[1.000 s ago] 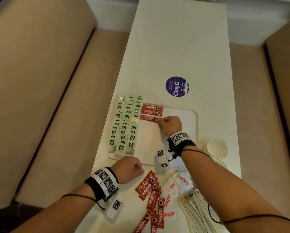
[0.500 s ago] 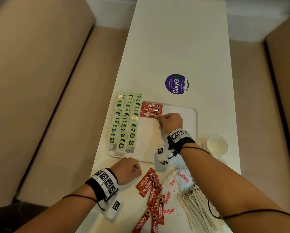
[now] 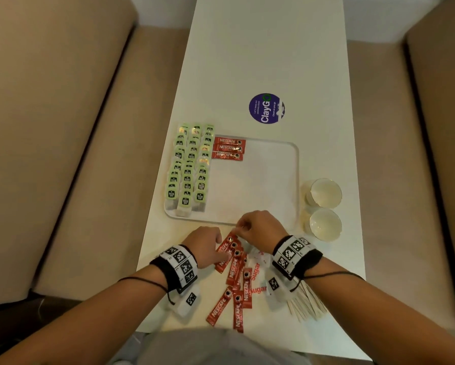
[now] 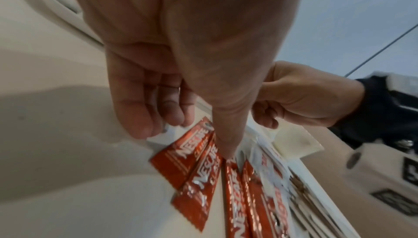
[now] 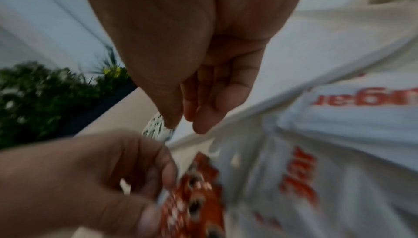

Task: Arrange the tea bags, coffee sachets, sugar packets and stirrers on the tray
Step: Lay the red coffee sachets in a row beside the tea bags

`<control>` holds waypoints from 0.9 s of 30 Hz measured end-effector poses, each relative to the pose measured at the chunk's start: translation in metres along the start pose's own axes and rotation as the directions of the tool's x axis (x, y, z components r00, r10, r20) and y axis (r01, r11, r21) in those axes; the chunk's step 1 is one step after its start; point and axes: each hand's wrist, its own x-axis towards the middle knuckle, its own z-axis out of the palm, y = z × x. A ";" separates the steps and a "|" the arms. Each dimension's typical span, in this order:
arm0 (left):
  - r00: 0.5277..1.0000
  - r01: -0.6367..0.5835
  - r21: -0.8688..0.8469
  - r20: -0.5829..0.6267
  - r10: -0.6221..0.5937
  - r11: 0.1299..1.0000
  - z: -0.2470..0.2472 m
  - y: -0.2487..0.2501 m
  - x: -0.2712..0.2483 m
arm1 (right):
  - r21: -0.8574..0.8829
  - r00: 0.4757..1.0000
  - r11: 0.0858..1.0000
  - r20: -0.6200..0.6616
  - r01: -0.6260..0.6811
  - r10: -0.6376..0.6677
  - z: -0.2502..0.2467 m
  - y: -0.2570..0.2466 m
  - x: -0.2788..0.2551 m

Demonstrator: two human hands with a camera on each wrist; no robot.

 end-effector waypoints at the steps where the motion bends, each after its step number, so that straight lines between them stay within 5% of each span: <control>1: 1.000 -0.003 0.034 -0.007 0.003 0.999 0.002 0.003 -0.002 | -0.053 0.999 0.998 0.037 0.038 -0.036 0.004 0.002 -0.006; 9: 0.995 0.032 0.089 -0.094 -0.024 0.996 0.014 0.010 -0.010 | -0.163 0.900 0.922 0.332 0.351 -0.284 0.020 0.011 -0.031; 27: 0.987 0.097 0.034 -0.130 -0.092 0.995 0.020 0.006 -0.028 | -0.367 0.922 0.857 0.276 0.361 -0.270 0.037 0.014 -0.029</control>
